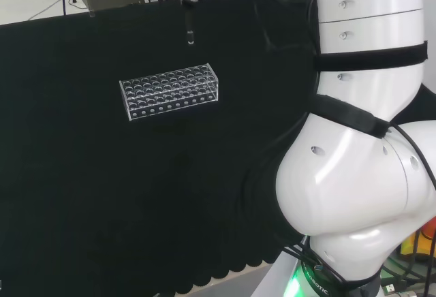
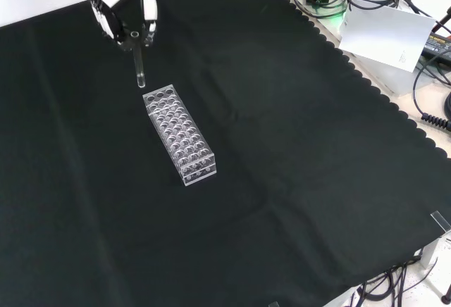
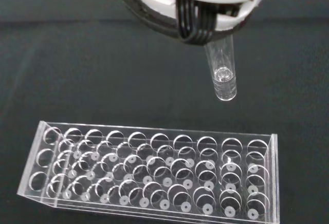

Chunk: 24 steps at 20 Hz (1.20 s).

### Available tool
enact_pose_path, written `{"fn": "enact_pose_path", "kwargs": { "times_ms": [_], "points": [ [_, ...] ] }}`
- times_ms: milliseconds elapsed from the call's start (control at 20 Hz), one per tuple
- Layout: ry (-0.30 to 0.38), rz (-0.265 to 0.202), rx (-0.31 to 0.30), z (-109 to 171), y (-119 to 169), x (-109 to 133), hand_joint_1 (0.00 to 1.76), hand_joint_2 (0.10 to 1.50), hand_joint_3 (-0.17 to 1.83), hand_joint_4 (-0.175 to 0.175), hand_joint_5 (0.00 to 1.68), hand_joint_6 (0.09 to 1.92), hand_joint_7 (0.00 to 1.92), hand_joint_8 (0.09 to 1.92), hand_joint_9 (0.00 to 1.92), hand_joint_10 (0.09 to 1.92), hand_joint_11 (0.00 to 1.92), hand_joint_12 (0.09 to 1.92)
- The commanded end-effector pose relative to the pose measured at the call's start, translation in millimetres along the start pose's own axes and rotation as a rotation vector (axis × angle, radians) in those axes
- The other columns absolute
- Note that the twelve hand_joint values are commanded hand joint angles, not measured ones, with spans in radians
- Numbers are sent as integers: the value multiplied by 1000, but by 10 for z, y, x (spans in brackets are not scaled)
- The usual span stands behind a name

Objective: Shake the test tube.

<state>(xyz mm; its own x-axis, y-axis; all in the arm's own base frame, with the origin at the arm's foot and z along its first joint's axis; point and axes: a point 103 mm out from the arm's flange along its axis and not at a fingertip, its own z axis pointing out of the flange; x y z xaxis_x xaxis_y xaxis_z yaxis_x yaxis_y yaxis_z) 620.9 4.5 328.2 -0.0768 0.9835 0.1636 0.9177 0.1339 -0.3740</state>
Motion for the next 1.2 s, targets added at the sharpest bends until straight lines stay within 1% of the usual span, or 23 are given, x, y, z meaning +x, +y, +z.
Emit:
{"fn": "enact_pose_path", "kwargs": {
  "times_ms": [50, 250, 400, 550, 900, 1100, 1200],
  "points": [
    [20, -9, -16, -169, -171, 41, 1430, 737, 438, -175, 1275, 368, 1361, 772, 1495, 87, 1161, 975],
    [17, -13, -22, -204, -216, 86, 1430, 734, 443, -175, 1276, 367, 1363, 770, 1497, 87, 1160, 978],
    [19, -27, -26, -214, -224, 173, 1430, 732, 446, -175, 1277, 366, 1364, 768, 1497, 87, 1159, 980],
    [30, -60, -28, -210, -202, 353, 1430, 730, 449, -175, 1278, 366, 1366, 765, 1498, 87, 1158, 981],
    [34, -156, -33, -216, -122, 884, 1431, 726, 456, -175, 1280, 365, 1369, 762, 1499, 87, 1157, 984],
    [31, -182, -36, -237, -116, 1039, 1431, 724, 459, -175, 1281, 365, 1370, 760, 1500, 87, 1156, 985],
    [27, -173, -38, -253, -122, 1024, 1431, 723, 460, -175, 1281, 364, 1370, 760, 1501, 87, 1155, 986]
  ]
}}
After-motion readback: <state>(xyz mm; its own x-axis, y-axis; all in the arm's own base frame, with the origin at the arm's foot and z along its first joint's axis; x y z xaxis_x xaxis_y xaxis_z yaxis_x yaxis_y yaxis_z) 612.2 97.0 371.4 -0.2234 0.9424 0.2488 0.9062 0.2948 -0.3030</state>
